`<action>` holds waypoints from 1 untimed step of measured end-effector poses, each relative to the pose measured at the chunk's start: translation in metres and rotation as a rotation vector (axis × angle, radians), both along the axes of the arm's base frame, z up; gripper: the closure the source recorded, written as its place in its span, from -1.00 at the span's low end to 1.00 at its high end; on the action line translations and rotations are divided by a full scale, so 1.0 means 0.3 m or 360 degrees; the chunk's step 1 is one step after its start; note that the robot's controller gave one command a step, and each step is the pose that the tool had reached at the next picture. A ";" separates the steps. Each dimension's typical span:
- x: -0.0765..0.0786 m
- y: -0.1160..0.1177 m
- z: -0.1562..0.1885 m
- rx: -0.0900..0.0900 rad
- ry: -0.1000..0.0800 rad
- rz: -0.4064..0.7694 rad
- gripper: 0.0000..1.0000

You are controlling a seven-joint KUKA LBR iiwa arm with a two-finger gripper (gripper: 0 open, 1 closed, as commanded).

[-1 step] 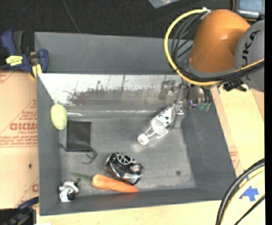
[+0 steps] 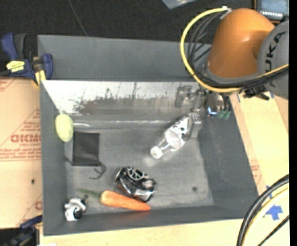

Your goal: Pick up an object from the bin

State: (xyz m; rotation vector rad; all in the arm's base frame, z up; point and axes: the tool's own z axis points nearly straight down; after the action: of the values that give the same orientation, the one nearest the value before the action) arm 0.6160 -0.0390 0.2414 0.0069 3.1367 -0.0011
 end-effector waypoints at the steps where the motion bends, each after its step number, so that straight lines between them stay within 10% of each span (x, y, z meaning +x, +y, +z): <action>1: -0.004 -0.001 -0.144 -0.0002 -0.0010 0.0006 -1.00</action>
Offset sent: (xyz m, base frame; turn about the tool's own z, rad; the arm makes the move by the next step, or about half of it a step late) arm -0.0141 -0.0084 -0.0754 0.1862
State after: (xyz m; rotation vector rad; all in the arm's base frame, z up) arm 0.6148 -0.0392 0.1981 0.0007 3.1305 -0.0027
